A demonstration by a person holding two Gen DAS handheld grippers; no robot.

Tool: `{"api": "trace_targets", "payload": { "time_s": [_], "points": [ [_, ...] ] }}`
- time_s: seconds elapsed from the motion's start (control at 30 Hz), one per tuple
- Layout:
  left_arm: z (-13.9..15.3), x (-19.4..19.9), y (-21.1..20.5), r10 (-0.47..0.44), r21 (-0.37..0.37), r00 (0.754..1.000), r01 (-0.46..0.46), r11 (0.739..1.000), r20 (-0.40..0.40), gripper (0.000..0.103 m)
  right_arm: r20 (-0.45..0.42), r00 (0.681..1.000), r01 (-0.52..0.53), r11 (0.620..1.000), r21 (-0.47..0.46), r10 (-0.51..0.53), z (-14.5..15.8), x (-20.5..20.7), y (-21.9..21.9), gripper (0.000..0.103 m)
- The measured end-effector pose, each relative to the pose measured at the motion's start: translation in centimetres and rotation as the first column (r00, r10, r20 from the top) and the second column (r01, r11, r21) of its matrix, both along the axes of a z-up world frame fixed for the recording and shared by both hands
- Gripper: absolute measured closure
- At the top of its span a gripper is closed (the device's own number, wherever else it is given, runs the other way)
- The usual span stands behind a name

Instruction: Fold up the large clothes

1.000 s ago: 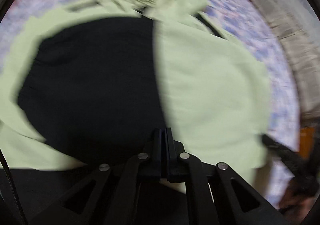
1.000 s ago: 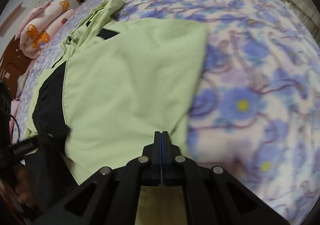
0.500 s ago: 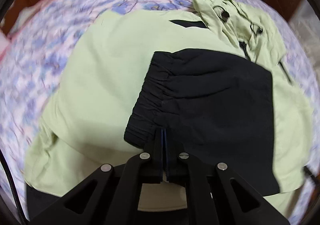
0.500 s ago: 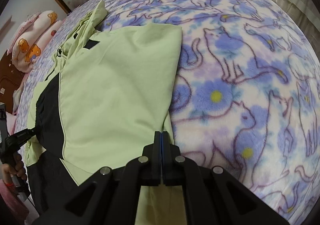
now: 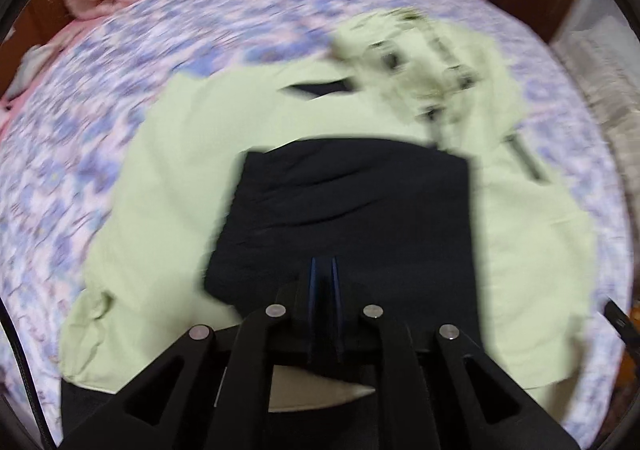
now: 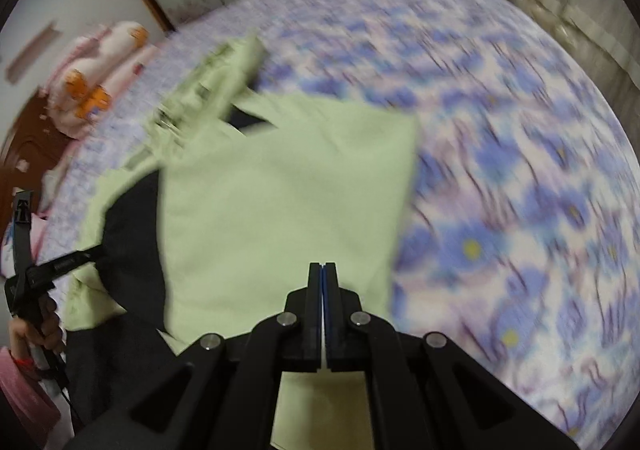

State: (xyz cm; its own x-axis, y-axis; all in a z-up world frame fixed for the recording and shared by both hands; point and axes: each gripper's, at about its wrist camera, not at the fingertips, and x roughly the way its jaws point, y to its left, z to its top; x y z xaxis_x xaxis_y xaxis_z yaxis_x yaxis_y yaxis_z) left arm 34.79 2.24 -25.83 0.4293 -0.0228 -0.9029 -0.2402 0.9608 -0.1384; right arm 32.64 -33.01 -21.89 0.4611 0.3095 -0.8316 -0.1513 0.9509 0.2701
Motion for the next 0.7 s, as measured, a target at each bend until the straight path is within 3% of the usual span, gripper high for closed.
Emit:
{"api": "trace_targets", "payload": {
  "time_s": [0.13,0.33,0.5,0.63,0.7],
  "points": [
    [0.2,3.1,-4.3,-0.093,-0.068,0.995,0.094,0.993,0.016,0.097,0.062,0.997,-0.046,0.998,0.050,0.043,0.2,2.9,4.0,0.103],
    [-2.9,7.3,-8.2,-0.117,-0.077,0.992,0.113,0.991,-0.046,0.097,-0.018,0.998,-0.058,0.997,0.047,0.059,-3.8,7.5,8.4,0.103],
    [-5.1,8.9,-7.4,-0.084,-0.113,0.993,0.074,0.991,-0.085,0.097,-0.055,0.996,-0.066,0.997,0.027,0.068,-6.6,8.3,9.1,0.103],
    [-5.0,9.1,-5.7,-0.099,-0.147,0.993,0.089,0.985,-0.062,0.099,-0.038,0.999,-0.006,1.000,0.013,0.007,-6.2,9.1,6.7,0.103],
    [-4.6,9.2,-4.2,-0.075,-0.127,0.996,0.069,0.989,-0.048,0.099,-0.037,0.999,0.031,0.999,-0.007,-0.031,-6.0,9.5,5.1,0.103]
  ]
}}
